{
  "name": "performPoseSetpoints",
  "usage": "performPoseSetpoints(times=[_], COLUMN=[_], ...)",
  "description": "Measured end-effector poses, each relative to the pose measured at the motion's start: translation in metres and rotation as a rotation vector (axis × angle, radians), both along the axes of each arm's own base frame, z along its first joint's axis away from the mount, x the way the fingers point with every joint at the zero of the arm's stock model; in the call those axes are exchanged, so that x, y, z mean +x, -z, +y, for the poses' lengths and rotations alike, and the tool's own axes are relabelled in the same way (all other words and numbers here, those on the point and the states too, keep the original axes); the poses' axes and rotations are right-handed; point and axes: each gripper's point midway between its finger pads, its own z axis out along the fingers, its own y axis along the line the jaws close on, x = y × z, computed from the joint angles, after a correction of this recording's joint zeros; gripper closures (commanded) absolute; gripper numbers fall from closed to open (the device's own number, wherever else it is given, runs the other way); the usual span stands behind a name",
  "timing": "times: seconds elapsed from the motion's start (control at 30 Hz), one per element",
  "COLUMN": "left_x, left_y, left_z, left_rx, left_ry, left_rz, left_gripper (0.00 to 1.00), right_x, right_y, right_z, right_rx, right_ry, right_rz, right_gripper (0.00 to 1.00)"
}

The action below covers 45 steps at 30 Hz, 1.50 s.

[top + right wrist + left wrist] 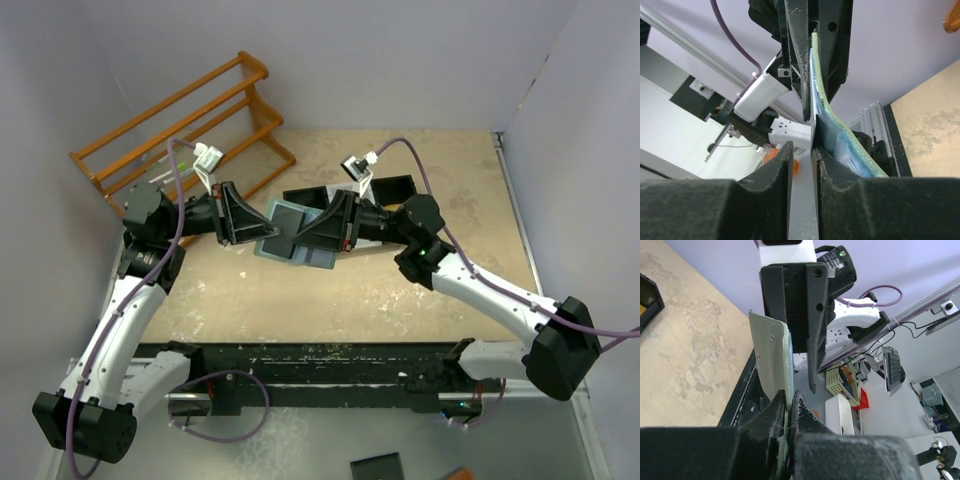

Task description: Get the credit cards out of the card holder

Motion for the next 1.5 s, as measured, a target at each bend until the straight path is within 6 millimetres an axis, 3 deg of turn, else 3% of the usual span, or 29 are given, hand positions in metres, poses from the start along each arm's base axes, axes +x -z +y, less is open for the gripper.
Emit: performPoseSetpoints(times=[0.13, 0.27, 0.63, 0.93, 1.5], left_x=[-0.004, -0.006, -0.013, -0.021, -0.023], left_y=[-0.004, -0.006, -0.009, -0.014, -0.014], left_z=[0.0, 0.001, 0.001, 0.0, 0.0], left_rx=[-0.006, -0.011, -0.018, -0.035, -0.033], left_ry=[0.007, 0.01, 0.045, 0.088, 0.109], left_rz=[-0.017, -0.013, 0.008, 0.002, 0.012], left_gripper=[1.0, 1.0, 0.88, 0.99, 1.0], right_x=[0.0, 0.0, -0.004, -0.013, -0.013], right_y=[-0.001, -0.001, 0.0, -0.004, 0.012], right_z=[0.001, 0.0, -0.001, -0.005, -0.021], right_rx=[0.021, 0.031, 0.047, 0.054, 0.013], right_ry=[-0.006, -0.008, -0.014, -0.026, 0.011], right_rz=[0.013, 0.014, 0.006, -0.005, 0.02], right_gripper=[0.94, 1.0, 1.0, 1.0, 1.0])
